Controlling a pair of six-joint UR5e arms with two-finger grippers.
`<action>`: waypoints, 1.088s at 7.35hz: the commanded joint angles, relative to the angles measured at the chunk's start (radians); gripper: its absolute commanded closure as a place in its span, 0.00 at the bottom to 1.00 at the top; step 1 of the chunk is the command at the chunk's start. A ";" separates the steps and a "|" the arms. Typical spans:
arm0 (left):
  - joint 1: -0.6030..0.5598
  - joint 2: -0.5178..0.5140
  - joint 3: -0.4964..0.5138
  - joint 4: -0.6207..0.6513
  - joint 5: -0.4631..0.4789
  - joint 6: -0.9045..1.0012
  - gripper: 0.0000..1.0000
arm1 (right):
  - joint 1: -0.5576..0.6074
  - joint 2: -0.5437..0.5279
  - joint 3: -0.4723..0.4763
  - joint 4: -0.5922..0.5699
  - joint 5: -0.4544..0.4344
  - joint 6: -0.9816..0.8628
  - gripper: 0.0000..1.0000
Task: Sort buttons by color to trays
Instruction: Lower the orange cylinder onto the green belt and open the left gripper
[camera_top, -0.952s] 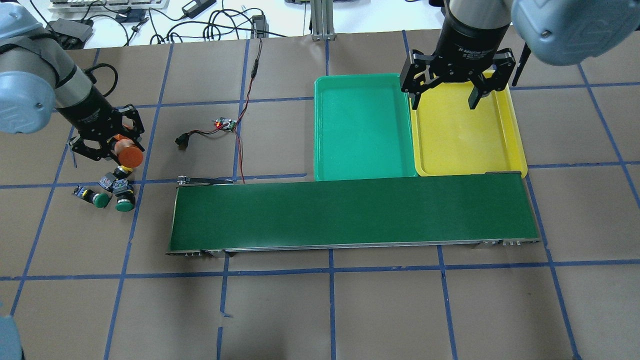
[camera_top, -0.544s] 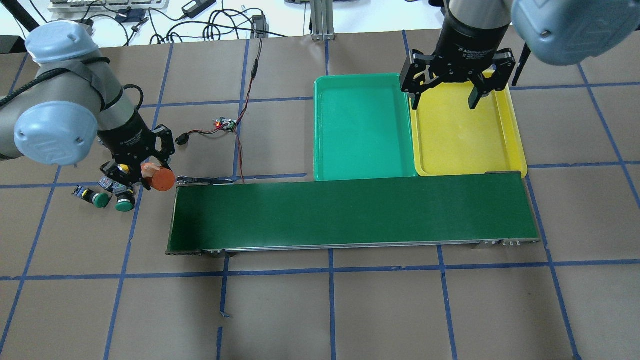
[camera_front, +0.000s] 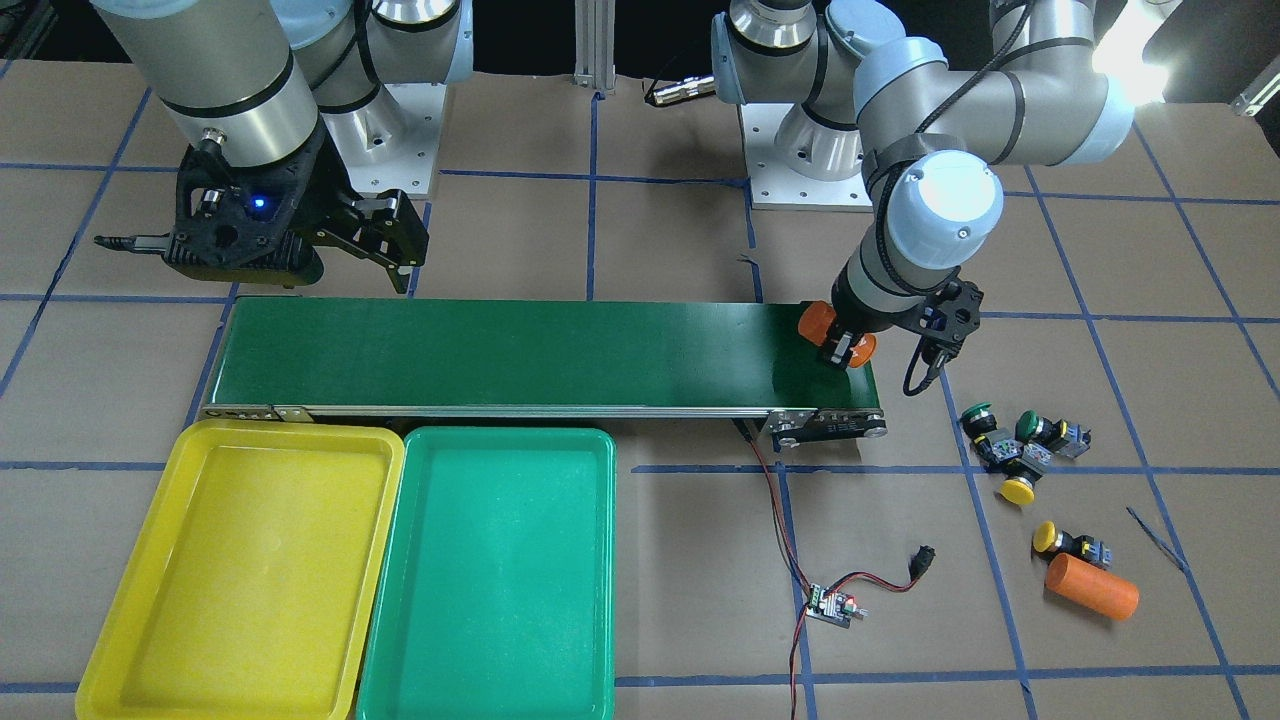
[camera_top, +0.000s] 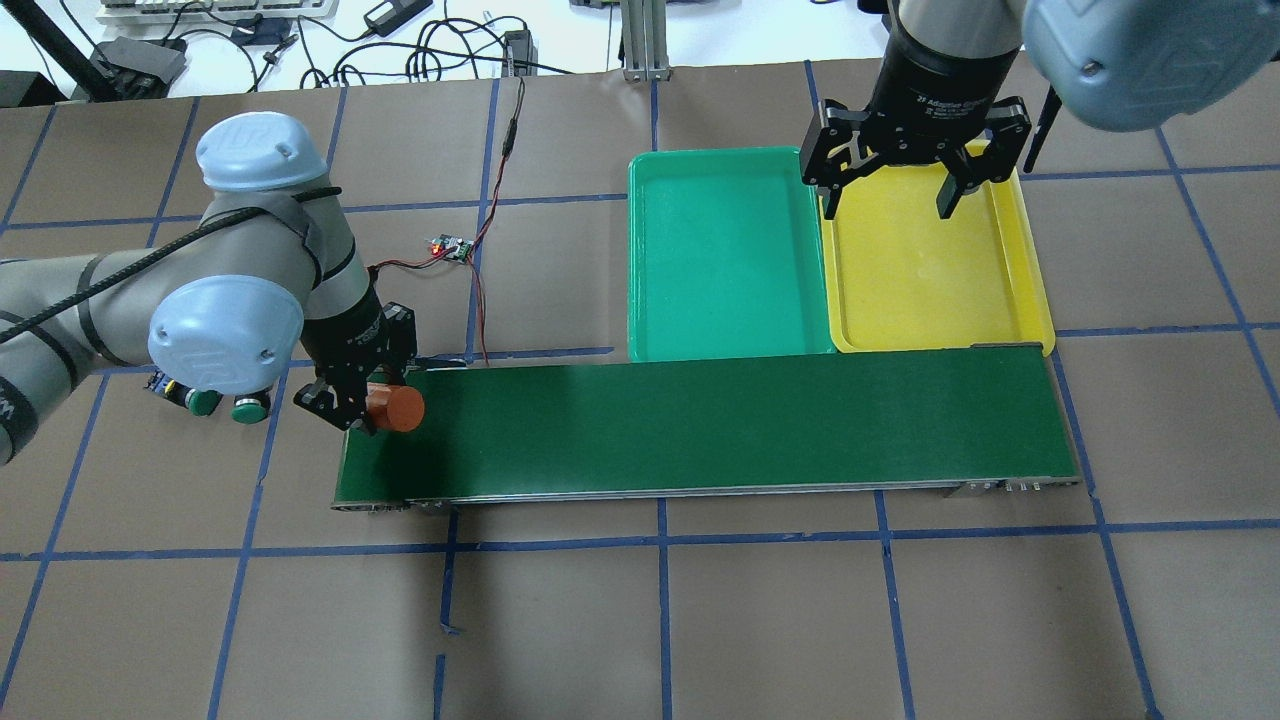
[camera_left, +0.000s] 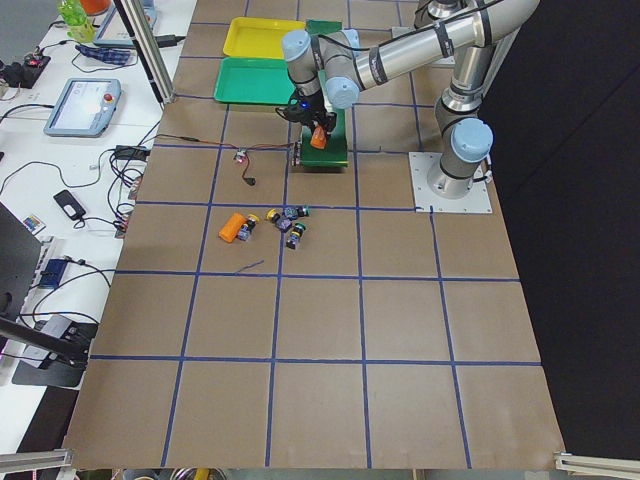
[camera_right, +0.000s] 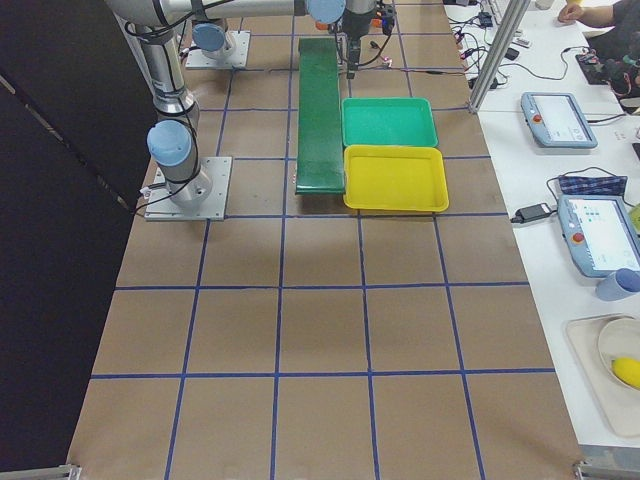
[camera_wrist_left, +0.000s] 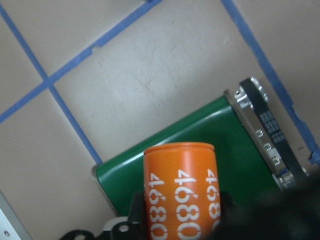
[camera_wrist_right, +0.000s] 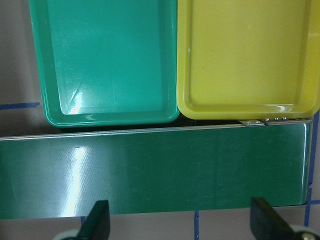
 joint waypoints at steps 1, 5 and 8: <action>-0.026 -0.016 -0.011 0.007 0.021 -0.031 0.61 | 0.000 -0.001 0.000 0.000 0.000 0.000 0.00; -0.031 -0.041 -0.002 0.066 0.046 0.109 0.00 | 0.000 -0.001 0.000 0.000 0.000 0.000 0.00; 0.105 -0.001 0.035 0.092 0.076 0.646 0.00 | 0.000 0.001 0.000 0.000 0.000 0.000 0.00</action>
